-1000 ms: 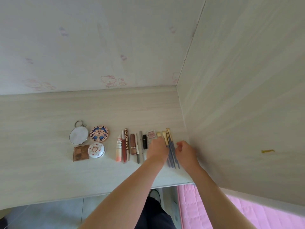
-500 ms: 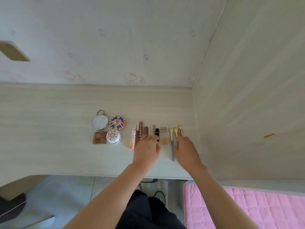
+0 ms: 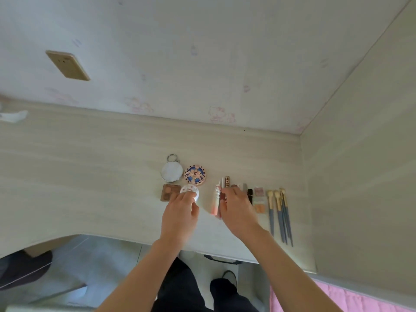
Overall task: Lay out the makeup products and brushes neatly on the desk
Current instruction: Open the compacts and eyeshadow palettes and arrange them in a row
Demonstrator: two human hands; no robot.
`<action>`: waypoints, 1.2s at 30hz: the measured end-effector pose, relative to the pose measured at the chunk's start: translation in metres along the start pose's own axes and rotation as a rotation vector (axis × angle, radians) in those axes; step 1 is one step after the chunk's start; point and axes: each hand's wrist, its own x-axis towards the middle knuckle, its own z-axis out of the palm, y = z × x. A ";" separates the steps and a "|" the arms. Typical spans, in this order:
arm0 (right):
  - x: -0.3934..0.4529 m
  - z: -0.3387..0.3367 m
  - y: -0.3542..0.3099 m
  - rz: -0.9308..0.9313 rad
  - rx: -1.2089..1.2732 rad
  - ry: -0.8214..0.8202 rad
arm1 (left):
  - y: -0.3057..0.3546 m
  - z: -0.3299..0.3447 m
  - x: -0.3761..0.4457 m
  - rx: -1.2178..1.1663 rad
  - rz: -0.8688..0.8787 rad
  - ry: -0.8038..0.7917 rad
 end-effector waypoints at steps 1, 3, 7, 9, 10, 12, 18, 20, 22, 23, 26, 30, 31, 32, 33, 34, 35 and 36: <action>0.007 0.004 -0.008 -0.009 0.013 -0.003 | -0.011 -0.004 0.007 -0.011 -0.001 -0.002; 0.022 0.010 -0.025 -0.003 0.010 0.005 | -0.035 -0.011 0.022 -0.004 0.003 -0.023; 0.050 0.021 -0.058 0.054 -0.062 0.008 | -0.078 -0.029 0.057 0.006 -0.034 -0.094; 0.064 0.029 -0.073 0.095 -0.083 0.000 | -0.093 -0.037 0.075 -0.003 -0.057 -0.141; 0.071 0.034 -0.079 0.091 -0.121 -0.006 | -0.100 -0.040 0.084 -0.012 -0.074 -0.171; 0.084 0.044 -0.088 0.088 -0.186 -0.019 | -0.111 -0.044 0.098 -0.050 -0.106 -0.228; 0.117 0.066 -0.110 0.168 -0.250 -0.082 | -0.123 -0.036 0.133 -0.086 -0.164 -0.365; 0.125 0.071 -0.115 0.183 -0.280 -0.107 | -0.125 -0.033 0.140 -0.107 -0.183 -0.390; 0.130 0.074 -0.119 0.196 -0.299 -0.120 | -0.126 -0.031 0.143 -0.100 -0.184 -0.422; 0.132 0.075 -0.121 0.203 -0.304 -0.132 | -0.126 -0.030 0.143 -0.093 -0.184 -0.439; 0.133 0.081 -0.122 0.221 -0.290 -0.170 | -0.127 -0.024 0.144 -0.109 -0.196 -0.486; 0.131 0.090 -0.119 0.214 -0.267 -0.141 | -0.125 -0.017 0.145 -0.171 -0.240 -0.475; 0.131 0.091 -0.119 0.214 -0.250 -0.133 | -0.125 -0.016 0.145 -0.182 -0.249 -0.466; 0.131 0.092 -0.118 0.214 -0.233 -0.129 | -0.125 -0.015 0.145 -0.189 -0.256 -0.459; 0.131 0.093 -0.118 0.217 -0.218 -0.128 | -0.124 -0.014 0.145 -0.196 -0.268 -0.458; 0.132 0.093 -0.118 0.216 -0.206 -0.127 | -0.123 -0.013 0.146 -0.212 -0.290 -0.454; 0.132 0.094 -0.118 0.212 -0.198 -0.127 | -0.122 -0.013 0.147 -0.235 -0.323 -0.453; 0.132 0.094 -0.118 0.205 -0.190 -0.123 | -0.121 -0.012 0.147 -0.261 -0.355 -0.449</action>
